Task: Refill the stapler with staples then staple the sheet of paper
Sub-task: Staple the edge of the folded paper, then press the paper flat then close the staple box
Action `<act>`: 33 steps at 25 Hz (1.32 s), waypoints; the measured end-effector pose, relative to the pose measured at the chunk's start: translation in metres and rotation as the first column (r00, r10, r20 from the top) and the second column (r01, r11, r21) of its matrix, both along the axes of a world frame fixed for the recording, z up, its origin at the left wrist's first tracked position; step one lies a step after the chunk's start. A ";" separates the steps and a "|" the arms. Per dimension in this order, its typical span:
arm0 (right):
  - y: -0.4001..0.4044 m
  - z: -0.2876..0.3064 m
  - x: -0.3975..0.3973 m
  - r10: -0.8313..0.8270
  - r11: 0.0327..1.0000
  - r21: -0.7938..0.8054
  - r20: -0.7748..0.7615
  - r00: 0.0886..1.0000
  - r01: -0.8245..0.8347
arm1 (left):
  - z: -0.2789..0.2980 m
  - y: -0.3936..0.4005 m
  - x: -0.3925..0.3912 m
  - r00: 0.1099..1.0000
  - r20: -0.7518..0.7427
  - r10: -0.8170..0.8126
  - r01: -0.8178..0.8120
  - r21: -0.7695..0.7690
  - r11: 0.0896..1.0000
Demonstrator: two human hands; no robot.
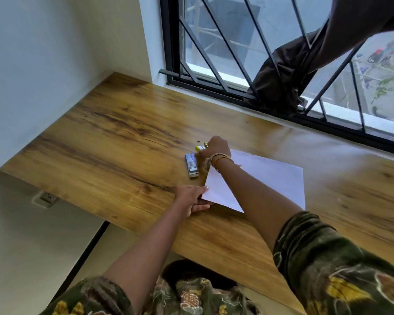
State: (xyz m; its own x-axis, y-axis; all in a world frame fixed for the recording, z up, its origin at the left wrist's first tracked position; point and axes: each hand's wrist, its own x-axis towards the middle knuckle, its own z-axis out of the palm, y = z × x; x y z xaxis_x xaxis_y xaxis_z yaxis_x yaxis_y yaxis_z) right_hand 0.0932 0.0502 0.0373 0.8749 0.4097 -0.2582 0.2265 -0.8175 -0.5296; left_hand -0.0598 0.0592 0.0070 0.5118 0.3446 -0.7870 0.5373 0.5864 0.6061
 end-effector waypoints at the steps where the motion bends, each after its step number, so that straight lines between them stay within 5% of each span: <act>1: 0.004 -0.002 -0.001 -0.025 1.000 0.001 0.006 1.000 0.025 | -0.001 0.001 0.001 1.000 -0.017 0.007 -0.007 0.003 1.000; 9: 0.005 -0.016 0.007 -0.151 0.988 0.038 -0.019 0.988 0.152 | -0.001 0.004 0.004 0.998 -0.054 -0.023 0.024 0.018 1.000; 16: -0.047 -0.014 0.009 -0.120 0.959 0.248 -0.073 0.990 0.134 | 0.002 0.002 0.003 0.998 -0.049 -0.028 0.029 0.025 0.999; 22: -0.133 -0.014 -0.022 0.173 0.970 0.172 0.010 0.985 -0.172 | 0.005 -0.007 0.008 0.998 -0.044 0.034 -0.033 0.005 0.999; 28: -0.190 -0.013 -0.047 0.138 0.944 0.299 0.033 0.990 -0.142 | 0.010 -0.014 0.009 0.996 -0.007 0.084 -0.084 -0.018 0.996; 33: -0.244 -0.025 -0.066 0.299 0.934 0.155 0.157 0.941 -0.322 | 0.012 -0.021 0.012 0.992 -0.028 0.120 -0.119 0.026 0.993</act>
State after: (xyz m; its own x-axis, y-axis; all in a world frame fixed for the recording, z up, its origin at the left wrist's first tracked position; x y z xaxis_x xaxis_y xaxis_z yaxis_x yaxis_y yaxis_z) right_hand 0.0268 -0.1937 0.0124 0.7174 0.6948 -0.0505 0.5300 -0.5914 -0.6077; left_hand -0.0482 0.0383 0.0194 0.4423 0.4206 -0.7921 0.4824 0.6330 0.6055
